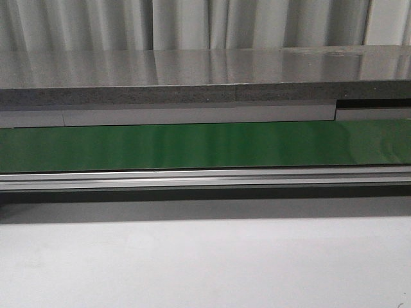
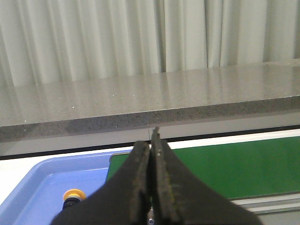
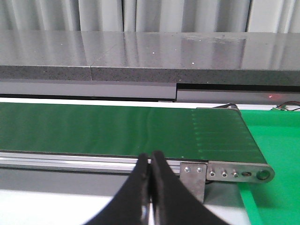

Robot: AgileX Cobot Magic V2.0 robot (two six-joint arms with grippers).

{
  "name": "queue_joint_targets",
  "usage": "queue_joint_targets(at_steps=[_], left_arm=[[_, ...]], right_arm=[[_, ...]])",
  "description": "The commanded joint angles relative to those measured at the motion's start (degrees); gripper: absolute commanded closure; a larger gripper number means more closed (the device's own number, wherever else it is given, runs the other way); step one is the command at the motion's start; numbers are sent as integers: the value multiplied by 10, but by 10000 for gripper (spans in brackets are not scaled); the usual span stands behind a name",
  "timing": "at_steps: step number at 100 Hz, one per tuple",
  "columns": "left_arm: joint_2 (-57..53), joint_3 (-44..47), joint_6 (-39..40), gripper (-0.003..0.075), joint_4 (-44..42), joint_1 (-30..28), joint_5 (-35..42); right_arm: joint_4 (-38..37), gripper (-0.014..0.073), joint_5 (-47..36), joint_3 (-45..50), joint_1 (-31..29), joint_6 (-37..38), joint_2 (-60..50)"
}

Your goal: Move button from left to right

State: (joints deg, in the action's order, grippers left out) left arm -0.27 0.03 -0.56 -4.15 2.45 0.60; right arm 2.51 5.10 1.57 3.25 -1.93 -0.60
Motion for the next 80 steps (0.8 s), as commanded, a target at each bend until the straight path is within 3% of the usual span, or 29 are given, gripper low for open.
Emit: queue_joint_targets(at_steps=[1, 63, 80], left_arm=[[-17, 20, 6, 740, 4, 5, 44], [-17, 10, 2, 740, 1, 5, 61], [-7, -49, 2, 740, 1, 5, -28]], right_arm=[[-6, 662, -47, -8, -3, -1, -12], [-6, 662, -47, -8, -3, -1, -12], [-6, 662, -47, -8, -3, -1, -12]])
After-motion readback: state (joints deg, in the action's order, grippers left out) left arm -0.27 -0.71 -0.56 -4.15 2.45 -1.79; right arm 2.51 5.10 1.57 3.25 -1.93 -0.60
